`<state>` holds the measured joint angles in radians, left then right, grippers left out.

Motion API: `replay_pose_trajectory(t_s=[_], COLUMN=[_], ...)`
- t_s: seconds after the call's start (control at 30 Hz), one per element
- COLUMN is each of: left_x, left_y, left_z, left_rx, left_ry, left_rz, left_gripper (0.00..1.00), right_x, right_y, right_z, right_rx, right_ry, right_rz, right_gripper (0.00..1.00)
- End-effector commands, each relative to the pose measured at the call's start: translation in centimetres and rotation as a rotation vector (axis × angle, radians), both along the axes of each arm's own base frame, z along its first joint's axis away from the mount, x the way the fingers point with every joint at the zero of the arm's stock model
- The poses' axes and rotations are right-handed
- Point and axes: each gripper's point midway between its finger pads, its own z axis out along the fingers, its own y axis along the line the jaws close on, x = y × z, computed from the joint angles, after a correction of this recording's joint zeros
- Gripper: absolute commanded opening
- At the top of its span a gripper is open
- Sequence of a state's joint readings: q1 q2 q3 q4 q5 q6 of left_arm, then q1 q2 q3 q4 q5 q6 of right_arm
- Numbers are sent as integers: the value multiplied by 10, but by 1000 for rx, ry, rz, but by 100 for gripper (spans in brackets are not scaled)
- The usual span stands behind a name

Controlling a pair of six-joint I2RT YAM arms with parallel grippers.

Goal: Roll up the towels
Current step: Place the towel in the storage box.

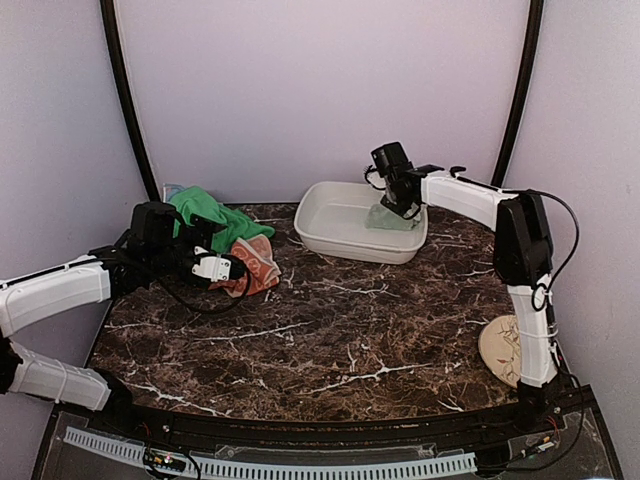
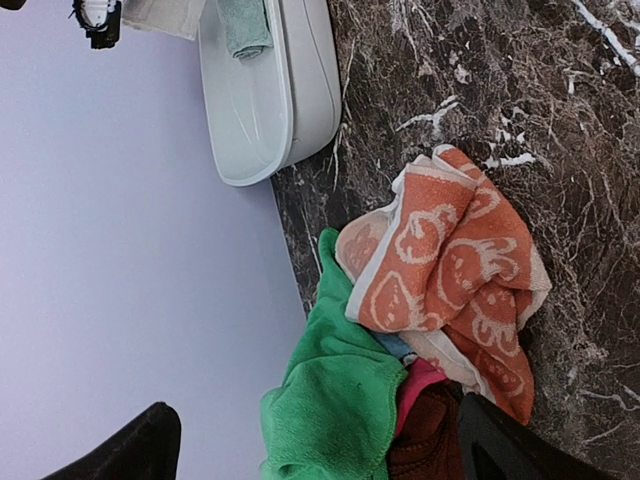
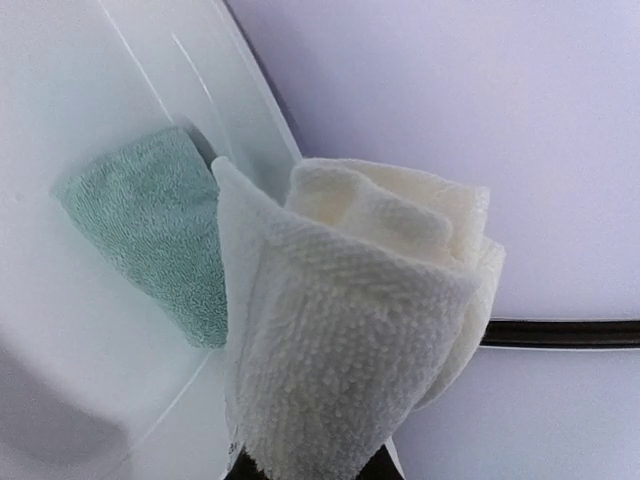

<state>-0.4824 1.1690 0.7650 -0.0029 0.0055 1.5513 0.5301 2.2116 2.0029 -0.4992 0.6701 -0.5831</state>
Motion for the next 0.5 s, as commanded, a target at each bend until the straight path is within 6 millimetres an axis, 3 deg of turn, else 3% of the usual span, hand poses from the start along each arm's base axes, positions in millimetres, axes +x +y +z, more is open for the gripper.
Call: replay_pose_trajectory(t_s=[0.0, 0.1, 0.2, 0.47], left_x=[-3, -2, 1, 3], left_y=[10, 11, 12, 16], left_z=[-7, -6, -4, 1], left_rx=[-19, -18, -19, -16], left_ry=[18, 11, 9, -1], left_rz=[39, 41, 46, 60], left_gripper=[99, 99, 99, 99], right_x=[9, 3, 0, -5], right_y=[-3, 12, 16, 27], right_z=[-19, -62, -92, -130], right_rx=[-200, -216, -225, -126], right_ry=[-44, 55, 149, 293], right_rz=[-32, 41, 86, 182], right_gripper=[0, 0, 0, 0])
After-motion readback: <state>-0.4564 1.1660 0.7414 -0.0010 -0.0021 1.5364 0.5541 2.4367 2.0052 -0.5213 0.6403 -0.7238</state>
